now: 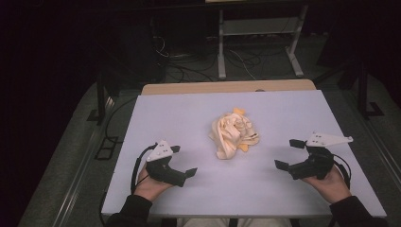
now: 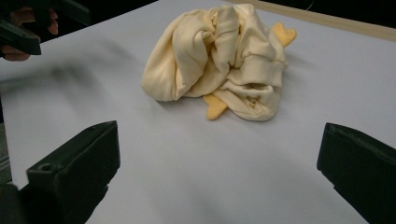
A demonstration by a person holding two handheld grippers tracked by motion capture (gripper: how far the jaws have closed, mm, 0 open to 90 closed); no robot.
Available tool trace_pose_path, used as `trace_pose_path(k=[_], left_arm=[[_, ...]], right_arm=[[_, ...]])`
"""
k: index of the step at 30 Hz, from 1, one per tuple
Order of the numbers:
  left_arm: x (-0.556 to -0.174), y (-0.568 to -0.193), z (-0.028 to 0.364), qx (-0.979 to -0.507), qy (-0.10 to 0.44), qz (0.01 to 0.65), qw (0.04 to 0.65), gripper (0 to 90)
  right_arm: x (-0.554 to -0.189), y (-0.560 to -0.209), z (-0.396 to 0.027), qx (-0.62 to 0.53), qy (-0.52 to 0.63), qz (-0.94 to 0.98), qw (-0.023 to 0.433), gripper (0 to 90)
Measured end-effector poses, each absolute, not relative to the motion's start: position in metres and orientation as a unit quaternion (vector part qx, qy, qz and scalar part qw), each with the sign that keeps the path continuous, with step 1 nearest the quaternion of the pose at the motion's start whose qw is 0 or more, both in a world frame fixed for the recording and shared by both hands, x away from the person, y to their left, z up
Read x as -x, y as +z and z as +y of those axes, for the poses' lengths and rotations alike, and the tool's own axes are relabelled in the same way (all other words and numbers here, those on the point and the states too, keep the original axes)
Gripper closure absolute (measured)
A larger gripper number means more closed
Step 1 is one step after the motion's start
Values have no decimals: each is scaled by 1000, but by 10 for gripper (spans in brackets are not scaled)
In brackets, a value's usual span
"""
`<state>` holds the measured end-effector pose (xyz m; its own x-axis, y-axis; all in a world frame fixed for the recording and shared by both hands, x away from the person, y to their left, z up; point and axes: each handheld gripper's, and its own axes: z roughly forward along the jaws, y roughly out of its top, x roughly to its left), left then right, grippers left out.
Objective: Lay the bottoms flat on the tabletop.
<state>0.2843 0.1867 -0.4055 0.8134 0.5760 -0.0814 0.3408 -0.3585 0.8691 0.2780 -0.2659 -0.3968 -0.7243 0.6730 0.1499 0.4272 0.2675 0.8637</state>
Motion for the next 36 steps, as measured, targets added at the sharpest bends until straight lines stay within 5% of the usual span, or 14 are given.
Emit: trace_pose_path(k=[36], left_arm=[[-334,-366,173,-807,122,277,507,0]], right_arm=[[-341,-355,-263,-343,475,801,124,0]])
